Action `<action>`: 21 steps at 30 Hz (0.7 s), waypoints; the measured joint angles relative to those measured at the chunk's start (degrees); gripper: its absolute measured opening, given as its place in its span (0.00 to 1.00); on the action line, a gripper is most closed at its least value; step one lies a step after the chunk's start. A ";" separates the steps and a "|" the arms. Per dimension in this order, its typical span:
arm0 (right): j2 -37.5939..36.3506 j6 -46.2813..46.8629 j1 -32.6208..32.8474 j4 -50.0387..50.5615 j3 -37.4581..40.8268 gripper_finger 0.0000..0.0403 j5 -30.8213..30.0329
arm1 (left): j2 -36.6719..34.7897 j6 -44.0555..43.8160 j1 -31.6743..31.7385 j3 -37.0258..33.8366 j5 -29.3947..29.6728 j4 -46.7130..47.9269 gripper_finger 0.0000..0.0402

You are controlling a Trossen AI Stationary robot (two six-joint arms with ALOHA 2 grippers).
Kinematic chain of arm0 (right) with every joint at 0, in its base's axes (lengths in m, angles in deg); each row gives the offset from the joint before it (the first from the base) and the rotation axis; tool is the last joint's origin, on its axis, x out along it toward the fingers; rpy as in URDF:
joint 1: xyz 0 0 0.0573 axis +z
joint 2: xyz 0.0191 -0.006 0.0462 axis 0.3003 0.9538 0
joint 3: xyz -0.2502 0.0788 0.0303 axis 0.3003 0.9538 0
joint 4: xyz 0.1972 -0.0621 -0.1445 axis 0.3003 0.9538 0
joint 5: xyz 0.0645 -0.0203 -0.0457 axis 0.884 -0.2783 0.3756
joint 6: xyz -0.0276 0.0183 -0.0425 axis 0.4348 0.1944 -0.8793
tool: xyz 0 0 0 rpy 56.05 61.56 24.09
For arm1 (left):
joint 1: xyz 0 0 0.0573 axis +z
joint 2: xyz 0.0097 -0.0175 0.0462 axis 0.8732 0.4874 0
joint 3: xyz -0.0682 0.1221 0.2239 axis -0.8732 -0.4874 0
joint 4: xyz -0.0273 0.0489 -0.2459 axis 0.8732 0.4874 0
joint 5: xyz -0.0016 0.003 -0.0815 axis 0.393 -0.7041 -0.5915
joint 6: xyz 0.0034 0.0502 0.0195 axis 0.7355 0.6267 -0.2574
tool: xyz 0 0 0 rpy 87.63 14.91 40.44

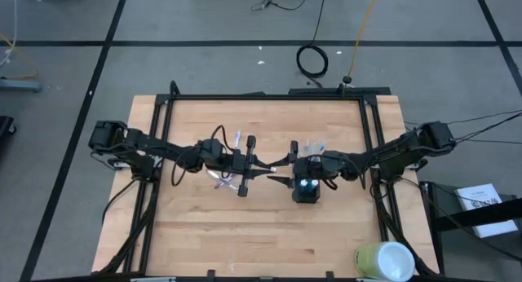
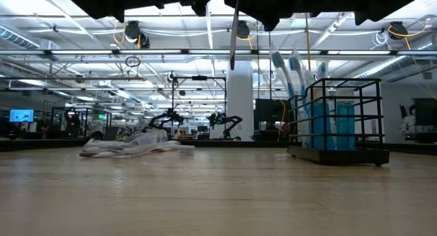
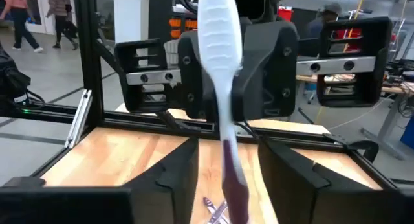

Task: Pick & Place toothbrushing station
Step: Put the purple toothbrush into the black organizer

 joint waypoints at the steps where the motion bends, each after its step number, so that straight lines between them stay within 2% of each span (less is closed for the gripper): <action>1: 0.04 -0.13 0.00 -0.05 -0.12 0.37 0.00 | 0.00 0.00 0.00 0.00 0.02 0.00 0.01; 6: -0.74 -0.22 0.00 0.48 -0.14 0.23 0.13 | 0.00 0.07 0.00 0.00 1.18 0.50 0.04; 11: -1.11 -1.13 -0.04 0.77 -0.14 0.05 1.40 | -0.02 -1.33 -0.11 0.04 2.92 0.89 0.02; 16: -1.48 -2.00 -0.04 2.14 -0.17 0.05 0.80 | 0.00 -6.63 -0.28 0.02 4.10 -0.01 0.06; 18: -1.93 -0.94 -0.05 2.95 -0.23 0.04 0.83 | -0.47 -9.04 -1.23 0.74 7.67 1.04 0.12; 21: -2.99 -0.12 -0.04 5.94 -0.30 0.04 1.05 | -1.82 -6.06 -3.33 2.14 12.22 3.39 0.25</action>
